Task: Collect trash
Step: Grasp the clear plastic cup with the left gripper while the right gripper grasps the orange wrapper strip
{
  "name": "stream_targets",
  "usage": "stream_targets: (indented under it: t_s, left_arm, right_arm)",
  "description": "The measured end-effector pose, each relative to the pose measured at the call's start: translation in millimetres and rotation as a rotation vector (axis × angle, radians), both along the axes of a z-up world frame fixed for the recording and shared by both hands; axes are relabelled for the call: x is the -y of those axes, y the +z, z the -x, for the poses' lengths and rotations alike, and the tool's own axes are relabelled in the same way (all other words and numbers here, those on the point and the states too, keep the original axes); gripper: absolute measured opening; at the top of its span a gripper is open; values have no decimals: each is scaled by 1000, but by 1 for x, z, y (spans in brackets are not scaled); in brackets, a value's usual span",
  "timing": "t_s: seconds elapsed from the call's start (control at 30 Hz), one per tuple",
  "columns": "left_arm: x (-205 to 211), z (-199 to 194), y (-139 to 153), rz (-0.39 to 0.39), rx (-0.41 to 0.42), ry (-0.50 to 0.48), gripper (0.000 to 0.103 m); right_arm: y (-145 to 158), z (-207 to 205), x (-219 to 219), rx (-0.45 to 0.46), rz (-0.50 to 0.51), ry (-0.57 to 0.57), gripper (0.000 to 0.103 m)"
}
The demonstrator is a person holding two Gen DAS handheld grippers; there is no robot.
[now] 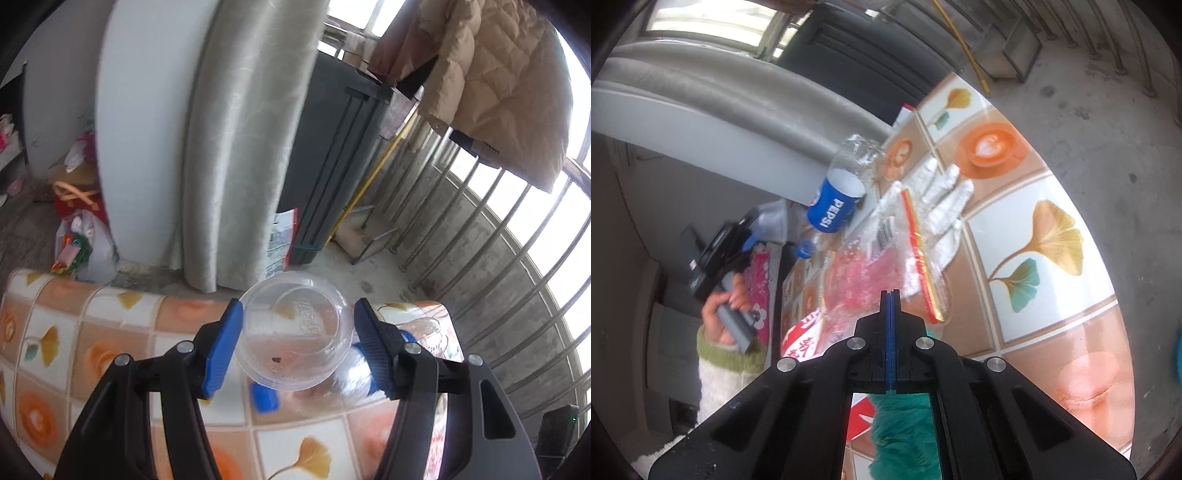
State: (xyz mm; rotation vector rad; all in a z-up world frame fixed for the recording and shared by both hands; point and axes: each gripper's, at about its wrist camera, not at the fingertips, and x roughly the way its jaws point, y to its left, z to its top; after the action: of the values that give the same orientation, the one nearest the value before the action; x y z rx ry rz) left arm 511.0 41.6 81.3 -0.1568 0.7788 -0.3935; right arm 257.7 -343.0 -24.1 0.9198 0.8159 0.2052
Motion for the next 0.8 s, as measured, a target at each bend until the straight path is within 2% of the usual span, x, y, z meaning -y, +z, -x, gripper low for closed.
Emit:
stream_targets:
  t_s: [0.13, 0.33, 0.47, 0.5, 0.57, 0.6, 0.63, 0.8]
  left_arm:
    - [16, -8, -6, -11, -12, -16, 60]
    - [17, -3, -9, 1, -13, -23, 60]
    - [9, 10, -3, 16, 4, -29, 60]
    - [4, 15, -1, 22, 12, -30, 60]
    - [-4, 23, 3, 31, 21, -31, 60]
    - [-8, 28, 4, 37, 23, -31, 60]
    - [-15, 35, 6, 48, 26, -30, 60]
    - [-53, 71, 8, 88, 28, -3, 60]
  right_arm:
    - [12, 5, -2, 34, 12, 7, 0]
    - [24, 15, 1, 74, -7, 3, 0]
    - [25, 15, 8, 55, -8, -45, 0]
    - [22, 15, 12, 34, -19, -54, 4]
    - [15, 13, 17, -9, -34, -57, 20]
    - [11, 11, 18, -35, -44, -59, 36]
    - [8, 10, 19, -47, -53, -55, 43]
    - [-4, -6, 17, -118, -89, -35, 54]
